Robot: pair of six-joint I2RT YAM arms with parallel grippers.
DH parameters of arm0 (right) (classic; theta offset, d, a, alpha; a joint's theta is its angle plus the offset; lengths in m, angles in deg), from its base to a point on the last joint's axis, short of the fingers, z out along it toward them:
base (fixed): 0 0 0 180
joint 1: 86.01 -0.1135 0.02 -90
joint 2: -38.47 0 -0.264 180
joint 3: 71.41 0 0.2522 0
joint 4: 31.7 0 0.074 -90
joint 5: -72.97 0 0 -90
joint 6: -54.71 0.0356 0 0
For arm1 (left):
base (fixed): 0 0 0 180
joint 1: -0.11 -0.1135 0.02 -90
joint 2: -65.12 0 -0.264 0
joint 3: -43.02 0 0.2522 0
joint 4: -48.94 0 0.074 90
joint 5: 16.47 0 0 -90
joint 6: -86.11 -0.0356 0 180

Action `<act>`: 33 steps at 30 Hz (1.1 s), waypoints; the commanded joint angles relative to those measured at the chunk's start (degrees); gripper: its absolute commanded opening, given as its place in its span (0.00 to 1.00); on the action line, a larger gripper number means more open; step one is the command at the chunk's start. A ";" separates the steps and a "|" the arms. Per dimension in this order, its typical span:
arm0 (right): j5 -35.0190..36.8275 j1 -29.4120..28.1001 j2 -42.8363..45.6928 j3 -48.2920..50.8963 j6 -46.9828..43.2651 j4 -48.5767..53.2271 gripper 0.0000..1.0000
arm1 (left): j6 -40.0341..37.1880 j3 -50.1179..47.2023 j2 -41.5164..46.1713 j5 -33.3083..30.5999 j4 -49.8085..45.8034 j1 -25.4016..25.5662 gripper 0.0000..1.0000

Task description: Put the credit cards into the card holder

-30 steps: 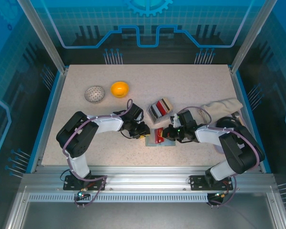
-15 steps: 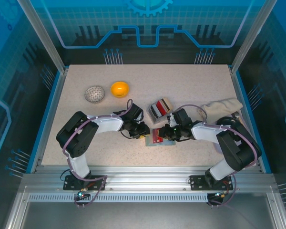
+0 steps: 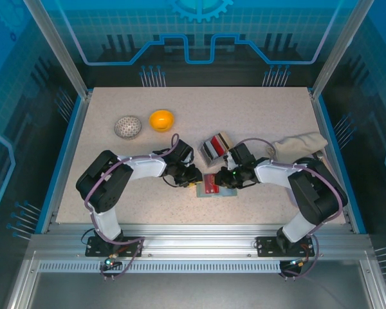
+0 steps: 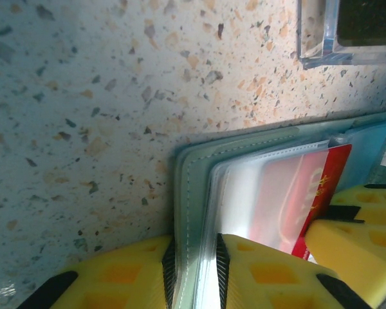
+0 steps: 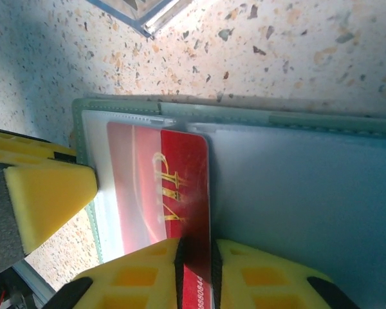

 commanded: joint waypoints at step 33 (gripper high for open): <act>-2.07 -2.73 1.23 -7.35 0.15 7.38 0.35 | 0.55 -0.91 1.92 -2.36 -0.60 1.16 0.28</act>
